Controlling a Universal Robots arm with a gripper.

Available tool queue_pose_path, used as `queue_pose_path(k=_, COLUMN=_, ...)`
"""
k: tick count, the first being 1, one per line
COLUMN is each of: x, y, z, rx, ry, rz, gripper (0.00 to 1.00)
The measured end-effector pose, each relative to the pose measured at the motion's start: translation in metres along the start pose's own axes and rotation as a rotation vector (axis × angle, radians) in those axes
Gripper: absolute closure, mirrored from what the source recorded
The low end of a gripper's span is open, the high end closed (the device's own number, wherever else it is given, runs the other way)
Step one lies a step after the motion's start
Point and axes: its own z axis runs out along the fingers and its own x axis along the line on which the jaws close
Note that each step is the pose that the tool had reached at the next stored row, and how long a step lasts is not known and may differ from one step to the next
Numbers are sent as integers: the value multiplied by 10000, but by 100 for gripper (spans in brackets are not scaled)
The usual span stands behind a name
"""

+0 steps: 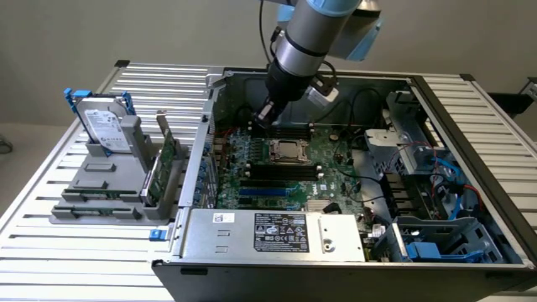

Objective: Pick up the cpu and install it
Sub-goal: 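Close the cpu cover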

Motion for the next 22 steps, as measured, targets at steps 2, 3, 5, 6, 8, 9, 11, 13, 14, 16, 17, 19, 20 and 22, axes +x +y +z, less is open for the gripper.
queue_pose_path(k=2, x=0, y=0, z=0, rx=17, ry=99, rz=326, gripper=89)
queue_pose_path(k=3, x=0, y=0, z=0, rx=25, ry=150, rz=484, gripper=89)
queue_pose_path(k=5, x=0, y=0, z=0, rx=42, ry=250, rz=808, gripper=89)
queue_pose_path(k=6, x=0, y=0, z=0, rx=50, ry=301, rz=973, gripper=89)
queue_pose_path(k=8, x=0, y=0, z=0, rx=67, ry=404, rz=1303, gripper=89)
queue_pose_path(k=9, x=0, y=0, z=0, rx=76, ry=455, rz=1471, gripper=89)
queue_pose_path(k=11, x=0, y=0, z=0, rx=93, ry=564, rz=1823, gripper=89)
queue_pose_path(k=13, x=0, y=0, z=0, rx=111, ry=669, rz=2158, gripper=89)
queue_pose_path(k=14, x=0, y=0, z=0, rx=120, ry=721, rz=2327, gripper=89)
queue_pose_path(k=16, x=0, y=0, z=0, rx=137, ry=827, rz=2669, gripper=89)
queue_pose_path(k=17, x=0, y=0, z=0, rx=146, ry=880, rz=2838, gripper=89)
queue_pose_path(k=19, x=0, y=0, z=0, rx=164, ry=984, rz=3178, gripper=89)
queue_pose_path(k=20, x=0, y=0, z=0, rx=173, ry=1042, rz=3364, gripper=89)
queue_pose_path(k=22, x=0, y=0, z=0, rx=190, ry=1148, rz=3704, gripper=89)
